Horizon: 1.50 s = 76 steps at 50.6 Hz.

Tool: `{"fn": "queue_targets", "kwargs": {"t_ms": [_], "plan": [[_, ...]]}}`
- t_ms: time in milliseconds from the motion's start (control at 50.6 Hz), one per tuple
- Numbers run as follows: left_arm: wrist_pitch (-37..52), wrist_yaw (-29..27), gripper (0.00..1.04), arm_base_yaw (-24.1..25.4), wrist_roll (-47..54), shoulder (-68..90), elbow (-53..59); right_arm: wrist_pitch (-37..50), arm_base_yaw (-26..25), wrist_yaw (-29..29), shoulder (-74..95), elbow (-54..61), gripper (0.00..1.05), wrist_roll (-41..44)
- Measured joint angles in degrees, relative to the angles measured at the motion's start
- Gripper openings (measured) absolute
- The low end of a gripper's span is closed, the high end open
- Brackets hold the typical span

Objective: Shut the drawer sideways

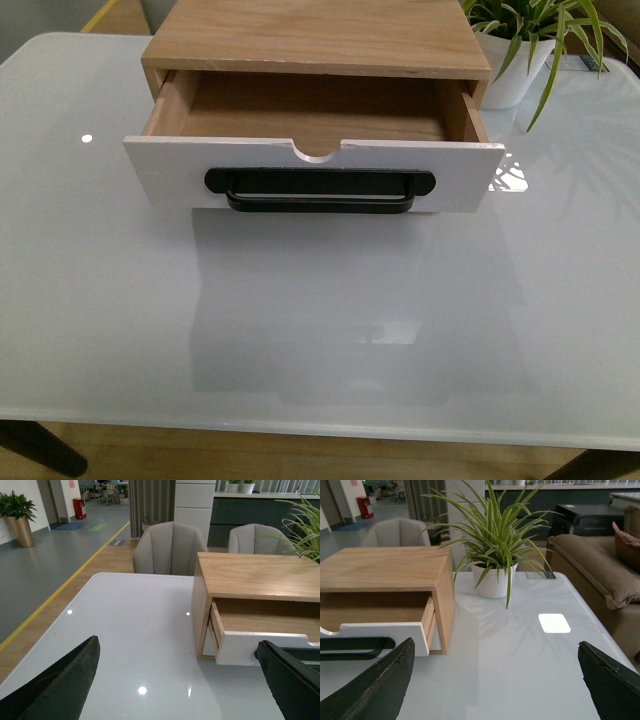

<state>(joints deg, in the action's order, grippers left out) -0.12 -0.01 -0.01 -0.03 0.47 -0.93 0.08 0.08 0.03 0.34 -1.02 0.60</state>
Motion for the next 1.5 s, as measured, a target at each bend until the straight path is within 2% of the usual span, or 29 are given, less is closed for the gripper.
{"fn": "queue_targets", "kwargs": {"t_ms": [869,889,908,928,968,1027,1106,1244,1343,1501], "plan": [[0.0,0.0,0.96,0.0,0.0,0.0,0.0,0.02,0.0,0.0,0.0,0.0,0.96,0.0],[0.0,0.0,0.96,0.0,0.0,0.0,0.0,-0.7,0.28,1.16,0.44,-0.22,0.96,-0.76],[-0.09,0.37,0.96,0.07,0.0,0.07,-0.02,-4.76,1.44,5.29,2.05,-1.66,0.96,-2.84],[-3.19,4.24,0.96,1.07,-0.39,1.31,-1.01,-9.29,2.34,9.44,5.09,-3.52,0.96,-4.7],[-9.66,10.19,0.96,2.89,-0.66,4.46,-3.48,-12.41,2.01,11.91,9.2,-5.18,0.96,-6.38],[-14.78,16.13,0.96,3.98,-0.61,8.81,-5.68,-12.07,1.16,10.64,13.11,-6.08,0.96,-6.78],[-14.95,20.98,0.96,4.44,0.2,12.83,-6.75,-8.57,-0.44,6.45,17.49,-7.1,0.96,-4.37],[-9.18,26.8,0.96,4.7,5.46,19.74,-9.09,-1.42,-3.04,-1.07,25.29,-8.72,0.96,3.34],[-3.63,28.76,0.96,4.2,10.73,26.25,-10.1,3.15,-4.39,-5.46,31.23,-9.7,0.96,9.11],[9.97,33.0,0.96,-0.09,23.34,44.72,-12.48,12.13,-3.34,-12.35,45.75,-12.48,0.96,23.45]]}}
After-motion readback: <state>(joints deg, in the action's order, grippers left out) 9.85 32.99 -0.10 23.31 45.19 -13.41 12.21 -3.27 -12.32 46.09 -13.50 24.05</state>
